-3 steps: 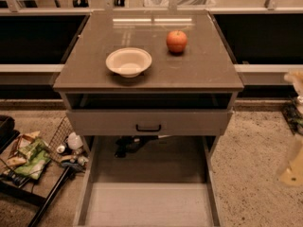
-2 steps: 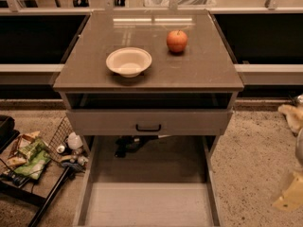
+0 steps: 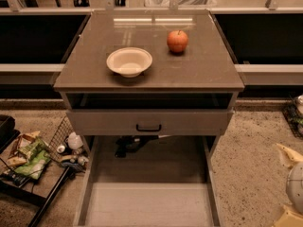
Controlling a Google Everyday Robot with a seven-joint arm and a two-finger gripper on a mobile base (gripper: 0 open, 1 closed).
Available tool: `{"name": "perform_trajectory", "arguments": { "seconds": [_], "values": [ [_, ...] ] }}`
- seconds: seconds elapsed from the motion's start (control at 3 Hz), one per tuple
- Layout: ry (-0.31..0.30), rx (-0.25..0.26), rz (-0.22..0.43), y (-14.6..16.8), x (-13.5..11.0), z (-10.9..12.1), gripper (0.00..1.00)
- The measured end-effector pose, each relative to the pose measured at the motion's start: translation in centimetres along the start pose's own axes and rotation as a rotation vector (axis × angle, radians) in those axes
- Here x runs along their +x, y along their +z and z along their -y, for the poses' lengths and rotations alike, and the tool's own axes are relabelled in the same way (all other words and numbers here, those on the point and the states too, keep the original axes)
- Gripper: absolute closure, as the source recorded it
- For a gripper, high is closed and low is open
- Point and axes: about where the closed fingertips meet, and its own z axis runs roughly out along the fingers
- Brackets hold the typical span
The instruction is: Close middle drawer
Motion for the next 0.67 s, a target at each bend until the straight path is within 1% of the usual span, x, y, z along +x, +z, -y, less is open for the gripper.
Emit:
{"name": "perform_trajectory", "arguments": {
  "seconds": [0.33,0.67],
  "values": [
    [0.004,-0.051,0.02,3.5,-0.3,-1.7,0.0],
    [0.011,-0.135,0.066,9.9,-0.2,-6.0,0.17]
  ]
}}
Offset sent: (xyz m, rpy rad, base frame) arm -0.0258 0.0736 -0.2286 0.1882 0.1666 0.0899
